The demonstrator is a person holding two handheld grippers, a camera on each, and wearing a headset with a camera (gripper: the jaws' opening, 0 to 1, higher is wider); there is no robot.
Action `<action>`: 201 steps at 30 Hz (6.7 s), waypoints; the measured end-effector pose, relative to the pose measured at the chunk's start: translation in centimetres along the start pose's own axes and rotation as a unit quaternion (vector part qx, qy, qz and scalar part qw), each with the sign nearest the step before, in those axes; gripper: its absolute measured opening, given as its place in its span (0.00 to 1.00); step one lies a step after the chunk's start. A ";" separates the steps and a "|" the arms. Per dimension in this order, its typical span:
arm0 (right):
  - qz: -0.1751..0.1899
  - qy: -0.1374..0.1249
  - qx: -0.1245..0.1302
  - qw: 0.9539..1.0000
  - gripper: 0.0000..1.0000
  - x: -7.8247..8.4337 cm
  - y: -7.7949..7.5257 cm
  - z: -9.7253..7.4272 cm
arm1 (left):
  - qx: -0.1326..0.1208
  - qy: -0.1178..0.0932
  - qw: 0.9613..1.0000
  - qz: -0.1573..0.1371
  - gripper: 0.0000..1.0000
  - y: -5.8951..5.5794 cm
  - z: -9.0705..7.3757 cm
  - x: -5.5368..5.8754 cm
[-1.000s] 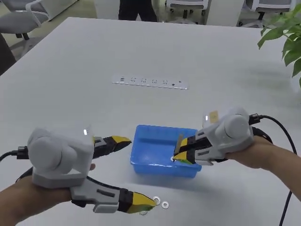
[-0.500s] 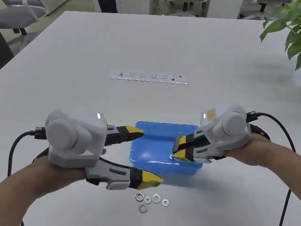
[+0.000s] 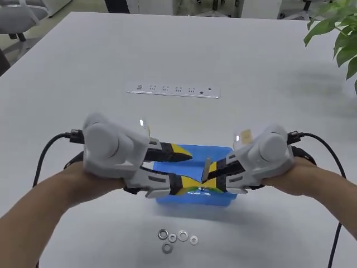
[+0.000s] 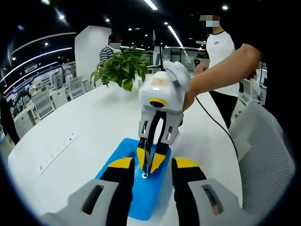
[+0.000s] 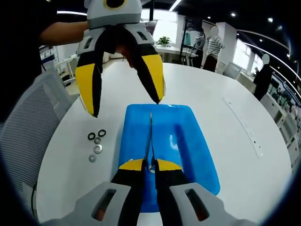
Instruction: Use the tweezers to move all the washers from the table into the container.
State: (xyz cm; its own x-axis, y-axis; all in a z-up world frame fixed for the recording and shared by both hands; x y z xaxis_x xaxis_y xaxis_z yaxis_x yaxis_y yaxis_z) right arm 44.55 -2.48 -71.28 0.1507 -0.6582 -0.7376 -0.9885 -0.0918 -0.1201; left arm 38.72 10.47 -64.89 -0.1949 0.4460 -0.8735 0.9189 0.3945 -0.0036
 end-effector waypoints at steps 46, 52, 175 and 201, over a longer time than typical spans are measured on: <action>0.002 -0.004 0.027 1.000 0.17 -0.9 -0.3 -1.5 | 0.039 0.012 0.997 0.063 0.06 1.3 1.9 -2.3; 0.017 -0.015 0.041 0.999 0.22 -1.5 -0.2 -2.4 | 0.042 0.008 0.997 0.060 0.06 1.1 1.3 -2.9; 0.130 -0.037 0.113 0.984 0.95 2.0 10.7 -8.0 | 0.081 0.026 0.996 0.043 0.06 -7.5 -0.5 0.6; 0.064 -0.049 0.030 0.996 0.52 -0.3 10.5 -5.3 | 0.090 0.040 0.994 0.052 0.05 -7.5 -0.6 0.6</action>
State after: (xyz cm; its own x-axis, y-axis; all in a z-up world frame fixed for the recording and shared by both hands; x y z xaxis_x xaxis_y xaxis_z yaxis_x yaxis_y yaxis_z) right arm 34.08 -7.23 -68.84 0.0262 -0.5845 -0.8110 -0.9977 0.0353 -0.0577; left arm 31.46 8.27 -65.11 -0.1153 0.5429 -0.8319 0.9805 0.1965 -0.0077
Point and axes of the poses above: the centre of the closed fingertips' face, and the gripper's own axes: z roughly forward along the fingers, y roughly to its left, x roughly out of its underside, the point moved 9 cm from there along -z, roughly backward along the fingers, and after that the axes turned 5 degrees about x, right-handed, at the moved point
